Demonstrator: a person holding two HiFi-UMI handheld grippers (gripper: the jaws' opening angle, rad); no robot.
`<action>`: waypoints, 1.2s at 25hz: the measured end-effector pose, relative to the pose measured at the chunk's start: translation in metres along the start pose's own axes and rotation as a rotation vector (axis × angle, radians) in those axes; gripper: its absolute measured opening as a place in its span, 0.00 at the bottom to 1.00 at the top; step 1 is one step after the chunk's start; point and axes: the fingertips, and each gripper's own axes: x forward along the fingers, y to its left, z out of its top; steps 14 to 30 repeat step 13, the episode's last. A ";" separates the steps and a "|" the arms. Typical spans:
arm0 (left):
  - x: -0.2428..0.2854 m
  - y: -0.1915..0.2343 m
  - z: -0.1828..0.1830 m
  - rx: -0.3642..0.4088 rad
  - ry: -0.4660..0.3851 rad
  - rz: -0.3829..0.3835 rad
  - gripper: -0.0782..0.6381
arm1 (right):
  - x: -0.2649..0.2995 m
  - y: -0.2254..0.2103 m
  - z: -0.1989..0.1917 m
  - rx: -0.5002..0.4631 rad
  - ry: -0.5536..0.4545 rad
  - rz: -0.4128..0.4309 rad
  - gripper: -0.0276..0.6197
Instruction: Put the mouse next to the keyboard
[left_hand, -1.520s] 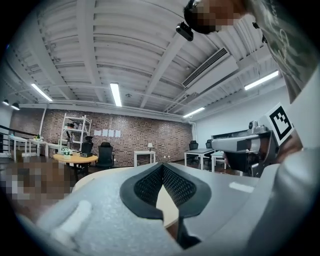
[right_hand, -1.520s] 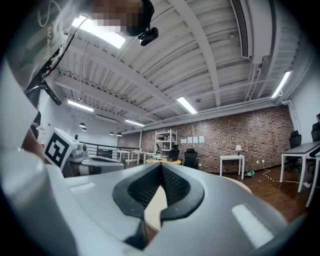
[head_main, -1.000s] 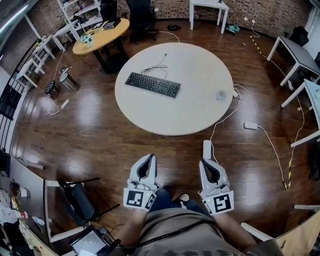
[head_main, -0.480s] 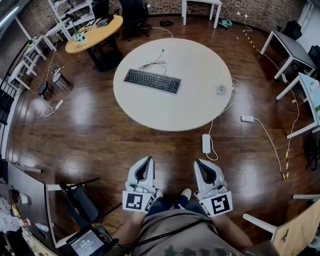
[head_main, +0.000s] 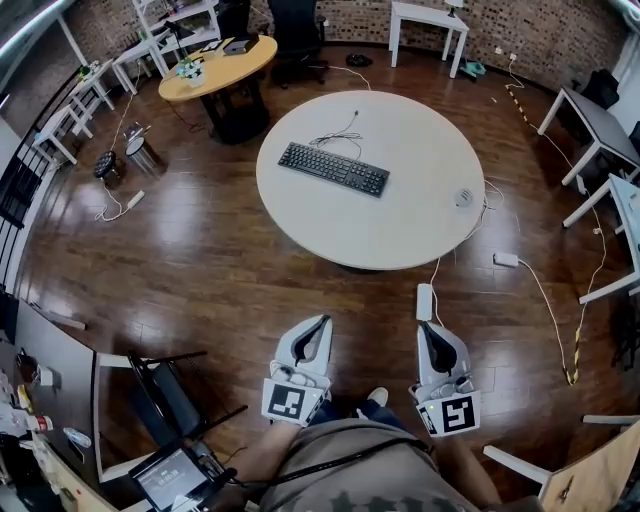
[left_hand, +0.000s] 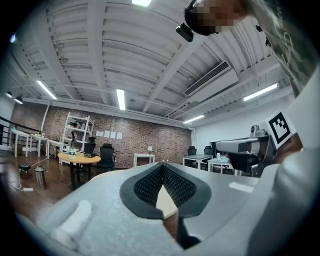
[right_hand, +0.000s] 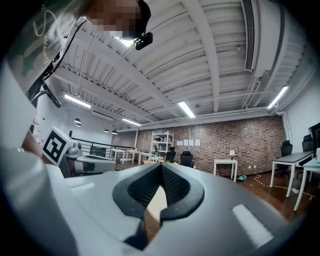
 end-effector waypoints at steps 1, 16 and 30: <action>-0.002 0.002 0.001 0.004 -0.001 0.002 0.11 | 0.000 -0.001 0.002 -0.006 -0.003 -0.002 0.05; -0.040 0.038 0.016 0.037 -0.037 0.043 0.11 | 0.017 0.036 0.012 -0.034 -0.031 0.025 0.05; -0.040 0.038 0.016 0.037 -0.037 0.043 0.11 | 0.017 0.036 0.012 -0.034 -0.031 0.025 0.05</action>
